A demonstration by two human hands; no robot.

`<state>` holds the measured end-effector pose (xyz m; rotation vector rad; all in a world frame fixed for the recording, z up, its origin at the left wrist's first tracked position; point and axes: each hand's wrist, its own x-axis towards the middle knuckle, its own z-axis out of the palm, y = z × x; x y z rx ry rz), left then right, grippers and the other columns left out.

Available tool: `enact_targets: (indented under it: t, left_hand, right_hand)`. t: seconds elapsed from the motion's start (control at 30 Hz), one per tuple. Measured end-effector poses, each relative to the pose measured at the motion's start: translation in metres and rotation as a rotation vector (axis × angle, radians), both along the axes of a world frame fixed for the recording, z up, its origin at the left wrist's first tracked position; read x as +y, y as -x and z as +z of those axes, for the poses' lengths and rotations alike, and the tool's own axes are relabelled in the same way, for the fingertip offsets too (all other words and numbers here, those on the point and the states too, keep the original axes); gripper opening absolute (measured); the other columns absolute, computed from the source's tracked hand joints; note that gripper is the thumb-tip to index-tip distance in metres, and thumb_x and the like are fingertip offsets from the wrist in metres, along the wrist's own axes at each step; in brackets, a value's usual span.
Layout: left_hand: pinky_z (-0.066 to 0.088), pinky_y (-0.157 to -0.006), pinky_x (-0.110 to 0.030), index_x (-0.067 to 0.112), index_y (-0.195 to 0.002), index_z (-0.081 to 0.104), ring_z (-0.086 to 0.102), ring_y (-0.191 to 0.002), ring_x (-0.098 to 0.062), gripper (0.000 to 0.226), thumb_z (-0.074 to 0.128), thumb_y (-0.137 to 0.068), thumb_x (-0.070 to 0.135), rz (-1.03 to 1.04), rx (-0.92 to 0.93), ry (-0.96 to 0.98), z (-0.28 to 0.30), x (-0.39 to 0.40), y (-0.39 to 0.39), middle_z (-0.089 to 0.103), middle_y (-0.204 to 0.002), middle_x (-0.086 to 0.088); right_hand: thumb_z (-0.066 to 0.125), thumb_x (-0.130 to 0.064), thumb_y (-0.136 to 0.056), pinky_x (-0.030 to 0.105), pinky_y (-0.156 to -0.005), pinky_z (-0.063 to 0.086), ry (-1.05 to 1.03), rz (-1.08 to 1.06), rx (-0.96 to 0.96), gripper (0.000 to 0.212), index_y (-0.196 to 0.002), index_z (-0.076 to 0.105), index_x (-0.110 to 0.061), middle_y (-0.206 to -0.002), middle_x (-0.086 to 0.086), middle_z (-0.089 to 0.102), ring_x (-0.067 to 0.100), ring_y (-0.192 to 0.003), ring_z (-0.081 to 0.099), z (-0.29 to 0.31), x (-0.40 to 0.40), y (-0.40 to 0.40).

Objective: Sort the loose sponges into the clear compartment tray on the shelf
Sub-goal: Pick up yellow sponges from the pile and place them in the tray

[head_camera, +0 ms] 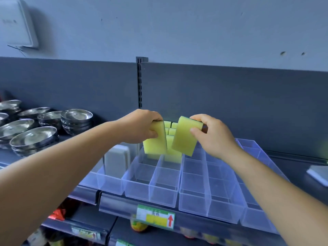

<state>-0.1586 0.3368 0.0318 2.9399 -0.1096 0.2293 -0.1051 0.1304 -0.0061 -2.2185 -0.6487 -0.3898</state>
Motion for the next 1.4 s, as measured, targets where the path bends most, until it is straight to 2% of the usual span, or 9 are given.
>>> enact_targets:
  t: [0.13, 0.27, 0.33, 0.43, 0.63, 0.8, 0.97, 1.2, 1.4]
  left_hand:
    - [0.048, -0.080, -0.035, 0.039, -0.112, 0.051, 0.051, -0.098, -0.024, 0.033, 0.059, -0.080, 0.039, 0.042, 0.037, -0.024, -0.015, 0.019, -0.002, 0.056, -0.102, 0.008]
    - [0.032, -0.056, -0.022, 0.023, -0.113, 0.055, 0.044, -0.081, -0.016, 0.024, 0.058, -0.089, 0.024, -0.002, 0.062, -0.064, -0.027, 0.018, -0.005, 0.056, -0.100, 0.003]
    - [0.041, -0.065, -0.027, 0.020, -0.113, 0.056, 0.049, -0.088, -0.018, 0.026, 0.060, -0.087, 0.023, -0.038, 0.059, -0.077, -0.033, 0.017, -0.009, 0.056, -0.106, 0.001]
    - [0.049, -0.080, -0.038, 0.019, -0.112, 0.056, 0.054, -0.097, -0.025, 0.028, 0.061, -0.085, 0.024, -0.046, 0.086, -0.147, -0.039, 0.019, -0.014, 0.050, -0.109, 0.000]
    - [0.043, -0.071, -0.033, 0.021, -0.120, 0.055, 0.044, -0.113, -0.023, 0.037, 0.064, -0.085, 0.028, -0.065, 0.039, -0.250, -0.045, 0.017, -0.019, 0.045, -0.118, -0.002]
    - [0.041, -0.074, -0.031, 0.022, -0.129, 0.054, 0.044, -0.120, -0.020, 0.044, 0.064, -0.087, 0.031, -0.077, 0.084, -0.328, -0.048, 0.014, -0.017, 0.046, -0.125, -0.001]
    - [0.039, -0.071, -0.032, 0.020, -0.130, 0.053, 0.042, -0.121, -0.021, 0.046, 0.065, -0.087, 0.032, -0.100, 0.115, -0.380, -0.051, 0.008, -0.020, 0.047, -0.122, -0.002]
    - [0.035, -0.070, -0.030, 0.013, -0.112, 0.054, 0.046, -0.114, -0.021, 0.047, 0.069, -0.080, 0.044, -0.091, 0.074, -0.363, -0.042, 0.004, -0.020, 0.049, -0.119, -0.002]
    - [0.043, -0.096, -0.034, 0.016, -0.135, 0.042, 0.045, -0.125, -0.021, 0.063, 0.059, -0.086, 0.051, -0.209, -0.070, -0.338, -0.031, -0.042, -0.018, 0.049, -0.134, 0.001]
  right_hand:
    - [0.056, -0.021, -0.090, 0.021, -0.076, 0.035, 0.070, -0.002, 0.041, 0.033, -0.123, 0.058, -0.025, -0.114, -0.002, 0.062, 0.016, -0.094, 0.054, -0.007, 0.021, 0.005]
    - [0.055, -0.021, -0.091, 0.021, -0.080, 0.036, 0.145, -0.016, 0.083, 0.037, -0.128, 0.055, -0.025, -0.125, -0.001, 0.057, 0.017, -0.102, 0.052, -0.014, 0.031, 0.007]
    - [0.055, -0.021, -0.091, 0.021, -0.082, 0.036, 0.177, -0.031, 0.075, 0.036, -0.127, 0.055, -0.024, -0.128, -0.001, 0.056, 0.017, -0.107, 0.052, -0.017, 0.032, 0.007]
    - [0.057, -0.023, -0.090, 0.021, -0.078, 0.036, 0.191, -0.030, 0.067, 0.035, -0.125, 0.057, -0.024, -0.121, -0.002, 0.059, 0.015, -0.095, 0.051, -0.016, 0.035, 0.007]
    - [0.058, -0.020, -0.090, 0.020, -0.075, 0.033, 0.244, -0.044, 0.056, 0.035, -0.125, 0.056, -0.020, -0.120, 0.001, 0.058, 0.015, -0.090, 0.049, -0.024, 0.039, 0.008]
    - [0.055, -0.023, -0.091, 0.029, -0.088, 0.042, 0.450, -0.073, 0.048, 0.039, -0.130, 0.054, -0.019, -0.125, 0.004, 0.053, 0.025, -0.113, 0.053, -0.034, 0.043, 0.010]
    - [0.054, -0.026, -0.091, 0.035, -0.083, 0.048, 0.595, -0.080, 0.080, 0.025, -0.112, 0.061, -0.013, -0.111, 0.006, 0.052, 0.030, -0.104, 0.055, -0.038, 0.046, 0.013]
    - [0.056, -0.045, -0.089, 0.034, -0.100, 0.039, 0.563, -0.063, 0.081, 0.058, -0.135, 0.041, -0.014, -0.141, 0.000, 0.036, 0.020, -0.129, 0.036, -0.028, 0.032, 0.024]
    - [0.047, -0.050, -0.092, 0.030, -0.116, 0.016, 0.621, -0.128, 0.021, 0.072, -0.149, 0.019, -0.017, -0.156, -0.006, 0.019, 0.016, -0.145, 0.013, -0.019, -0.017, 0.029]
